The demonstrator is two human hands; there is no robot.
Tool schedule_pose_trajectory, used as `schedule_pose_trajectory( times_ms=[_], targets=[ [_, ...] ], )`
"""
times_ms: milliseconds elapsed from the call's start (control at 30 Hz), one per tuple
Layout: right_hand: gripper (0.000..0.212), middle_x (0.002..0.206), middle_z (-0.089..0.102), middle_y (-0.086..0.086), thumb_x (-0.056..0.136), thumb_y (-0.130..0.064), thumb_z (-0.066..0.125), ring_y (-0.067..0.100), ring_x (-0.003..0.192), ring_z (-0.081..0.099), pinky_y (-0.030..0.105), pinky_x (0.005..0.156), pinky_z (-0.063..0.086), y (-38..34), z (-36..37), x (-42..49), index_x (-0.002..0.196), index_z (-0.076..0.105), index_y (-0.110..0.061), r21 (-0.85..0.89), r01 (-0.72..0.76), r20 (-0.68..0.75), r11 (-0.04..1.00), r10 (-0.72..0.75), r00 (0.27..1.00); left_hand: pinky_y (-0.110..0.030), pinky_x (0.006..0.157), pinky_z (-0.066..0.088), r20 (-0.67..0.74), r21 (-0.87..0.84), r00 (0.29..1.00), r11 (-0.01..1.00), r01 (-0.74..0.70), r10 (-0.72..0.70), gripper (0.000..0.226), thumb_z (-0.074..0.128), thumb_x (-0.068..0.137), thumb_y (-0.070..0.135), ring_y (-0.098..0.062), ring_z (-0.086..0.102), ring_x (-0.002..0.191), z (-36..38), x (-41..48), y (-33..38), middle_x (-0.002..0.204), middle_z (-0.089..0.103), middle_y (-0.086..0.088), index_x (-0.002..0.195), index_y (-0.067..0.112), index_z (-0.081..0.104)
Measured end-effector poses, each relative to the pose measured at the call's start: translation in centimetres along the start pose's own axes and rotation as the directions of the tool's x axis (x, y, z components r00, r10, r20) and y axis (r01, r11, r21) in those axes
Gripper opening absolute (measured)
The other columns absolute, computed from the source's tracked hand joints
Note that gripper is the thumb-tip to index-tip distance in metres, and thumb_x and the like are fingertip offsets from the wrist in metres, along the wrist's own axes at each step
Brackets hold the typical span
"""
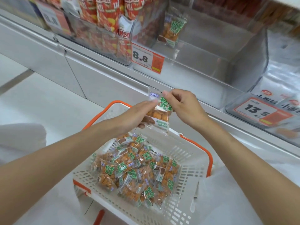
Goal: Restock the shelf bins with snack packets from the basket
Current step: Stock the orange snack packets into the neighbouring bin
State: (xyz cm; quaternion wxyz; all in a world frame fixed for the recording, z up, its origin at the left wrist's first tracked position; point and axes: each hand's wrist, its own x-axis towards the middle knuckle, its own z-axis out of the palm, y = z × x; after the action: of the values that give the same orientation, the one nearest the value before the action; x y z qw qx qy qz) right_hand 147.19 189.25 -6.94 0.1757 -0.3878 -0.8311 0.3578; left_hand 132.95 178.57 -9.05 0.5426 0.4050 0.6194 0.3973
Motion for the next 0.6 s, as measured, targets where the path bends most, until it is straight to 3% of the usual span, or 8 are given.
schedule_pose_trajectory(
  times_ms=[100, 200, 300, 400, 433, 467, 500, 600],
  targets=[
    [0.048, 0.065, 0.057, 0.022, 0.097, -0.042, 0.054, 0.014, 0.055, 0.040, 0.031, 0.055, 0.032, -0.4, 0.3, -0.2, 0.074, 0.062, -0.001, 0.035, 0.014, -0.047, 0.999, -0.013, 0.999, -0.024, 0.071, 0.045, -0.117, 0.063, 0.989, 0.995, -0.079, 0.086, 0.043, 0.020, 0.098, 0.056, 0.003, 0.059, 0.060, 0.3, -0.6, 0.6, 0.071, 0.059, 0.008, 0.089, 0.031, 0.054],
    [0.045, 0.058, 0.051, 0.010, 0.096, -0.040, 0.056, 0.012, 0.052, 0.038, 0.028, 0.053, 0.031, -0.6, 0.4, -0.1, 0.072, 0.062, -0.002, 0.070, -0.003, -0.091, 0.998, 0.009, 0.996, -0.026, 0.066, 0.042, -0.151, 0.130, 0.976, 0.981, -0.141, 0.160, 0.053, 0.020, 0.099, 0.053, -0.015, 0.055, 0.070, 0.5, -0.6, 0.7, 0.074, 0.053, -0.006, 0.085, 0.014, 0.053],
    [0.041, 0.054, 0.054, 0.003, 0.095, -0.038, 0.059, 0.011, 0.049, 0.045, 0.024, 0.051, 0.036, -0.5, 0.0, 0.3, 0.070, 0.063, -0.006, 0.156, -0.049, -0.110, 0.987, 0.067, 0.992, -0.015, 0.064, 0.045, -0.161, 0.072, 0.969, 0.981, -0.180, 0.190, 0.044, 0.024, 0.101, 0.048, 0.002, 0.058, 0.060, 0.7, -0.1, 0.6, 0.066, 0.060, 0.016, 0.084, 0.026, 0.058],
    [0.041, 0.057, 0.059, 0.006, 0.095, -0.037, 0.060, 0.006, 0.044, 0.048, 0.020, 0.047, 0.040, -0.5, -0.3, 0.5, 0.075, 0.066, -0.002, 0.248, -0.101, -0.110, 0.963, 0.131, 0.985, -0.010, 0.070, 0.045, -0.184, 0.080, 0.955, 0.972, -0.219, 0.230, 0.041, 0.026, 0.102, 0.046, 0.008, 0.063, 0.073, 0.7, 0.6, 0.5, 0.090, 0.065, 0.013, 0.106, 0.024, 0.060],
    [0.040, 0.059, 0.061, 0.007, 0.094, -0.039, 0.060, 0.006, 0.044, 0.050, 0.019, 0.047, 0.042, -0.7, -0.4, 0.5, 0.078, 0.067, -0.003, 0.286, -0.135, -0.095, 0.949, 0.168, 0.981, -0.014, 0.073, 0.045, -0.194, 0.104, 0.950, 0.968, -0.227, 0.244, 0.047, 0.027, 0.102, 0.047, 0.005, 0.064, 0.074, 0.6, 0.8, 0.6, 0.118, 0.059, 0.001, 0.106, 0.017, 0.062],
    [0.039, 0.062, 0.064, 0.008, 0.093, -0.042, 0.060, 0.007, 0.046, 0.053, 0.020, 0.049, 0.045, -0.8, -0.5, 0.5, 0.081, 0.067, -0.006, 0.331, -0.175, -0.061, 0.927, 0.207, 0.977, -0.017, 0.071, 0.046, -0.208, 0.126, 0.944, 0.964, -0.235, 0.258, 0.048, 0.027, 0.102, 0.047, 0.002, 0.063, 0.069, 0.3, 1.0, 0.6, 0.082, 0.041, 0.013, 0.102, 0.013, 0.062],
    [0.037, 0.065, 0.066, 0.007, 0.092, -0.045, 0.060, 0.010, 0.050, 0.058, 0.023, 0.052, 0.048, -1.0, -0.8, 0.5, 0.086, 0.066, -0.009, 0.370, -0.220, -0.003, 0.903, 0.238, 0.971, -0.016, 0.069, 0.047, -0.228, 0.140, 0.937, 0.961, -0.238, 0.266, 0.046, 0.027, 0.102, 0.046, 0.001, 0.060, 0.067, 0.1, 1.2, 0.8, 0.087, 0.063, 0.000, 0.100, 0.016, 0.062],
    [0.035, 0.081, 0.073, 0.004, 0.087, -0.046, 0.066, 0.015, 0.070, 0.069, 0.029, 0.062, 0.056, -1.6, -2.1, 0.4, 0.101, 0.065, -0.015, 0.316, -0.286, 0.239, 0.904, 0.216, 0.947, -0.014, 0.073, 0.047, -0.243, 0.198, 0.912, 0.937, -0.286, 0.330, 0.041, 0.026, 0.103, 0.044, 0.005, 0.060, 0.080, -0.5, 1.7, 1.7, 0.093, 0.064, 0.012, 0.106, 0.024, 0.062]
  ],
)
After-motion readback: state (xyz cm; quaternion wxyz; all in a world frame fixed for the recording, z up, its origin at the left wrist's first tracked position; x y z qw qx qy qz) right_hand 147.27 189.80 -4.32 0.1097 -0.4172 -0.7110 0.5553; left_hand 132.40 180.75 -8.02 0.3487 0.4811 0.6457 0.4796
